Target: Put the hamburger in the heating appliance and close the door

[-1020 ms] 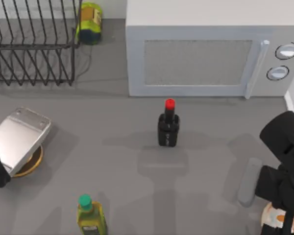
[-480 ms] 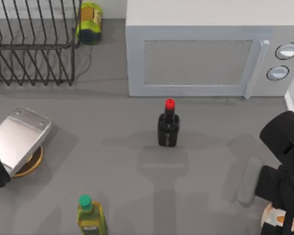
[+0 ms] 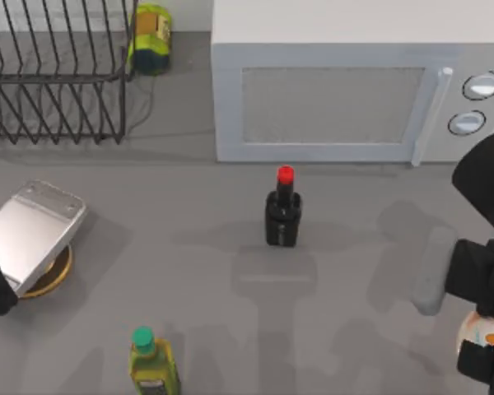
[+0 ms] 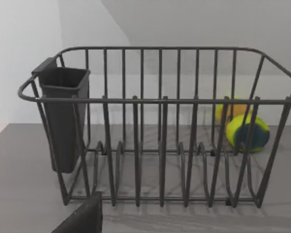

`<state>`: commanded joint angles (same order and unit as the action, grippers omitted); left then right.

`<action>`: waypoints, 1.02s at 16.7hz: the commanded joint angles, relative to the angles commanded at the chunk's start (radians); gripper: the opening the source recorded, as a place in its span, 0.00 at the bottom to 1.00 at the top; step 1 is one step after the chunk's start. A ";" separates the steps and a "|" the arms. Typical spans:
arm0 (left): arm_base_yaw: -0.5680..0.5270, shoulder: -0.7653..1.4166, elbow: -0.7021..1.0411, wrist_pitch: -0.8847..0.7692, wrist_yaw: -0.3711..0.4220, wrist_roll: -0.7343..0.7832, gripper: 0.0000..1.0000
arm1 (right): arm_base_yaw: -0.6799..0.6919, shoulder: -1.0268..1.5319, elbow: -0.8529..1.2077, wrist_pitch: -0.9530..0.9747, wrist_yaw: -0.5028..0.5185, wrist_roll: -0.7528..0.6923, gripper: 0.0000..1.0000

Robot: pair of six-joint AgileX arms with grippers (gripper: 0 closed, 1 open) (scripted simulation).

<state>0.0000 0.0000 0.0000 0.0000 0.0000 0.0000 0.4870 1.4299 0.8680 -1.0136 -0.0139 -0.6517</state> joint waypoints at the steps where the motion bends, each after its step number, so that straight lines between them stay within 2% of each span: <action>1: 0.000 0.000 0.000 0.000 0.000 0.000 1.00 | 0.000 -0.019 0.028 -0.045 0.000 -0.001 0.00; 4: 0.000 0.000 0.000 0.000 0.000 0.000 1.00 | -0.003 -0.060 0.079 -0.117 0.000 0.000 0.00; 10: 0.000 0.000 0.000 0.000 0.000 0.000 1.00 | -0.001 -0.050 0.083 -0.107 0.006 0.010 0.00; 13: 0.000 0.000 0.000 0.000 0.000 0.000 1.00 | -0.005 0.012 0.118 -0.013 0.060 0.071 0.00; 17: 0.000 0.000 0.000 0.000 0.000 0.000 1.00 | -0.015 0.163 0.193 0.257 0.184 0.229 0.00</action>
<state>0.0000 0.0000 0.0000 0.0000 0.0000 0.0000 0.4724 1.5932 1.0608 -0.7562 0.1697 -0.4226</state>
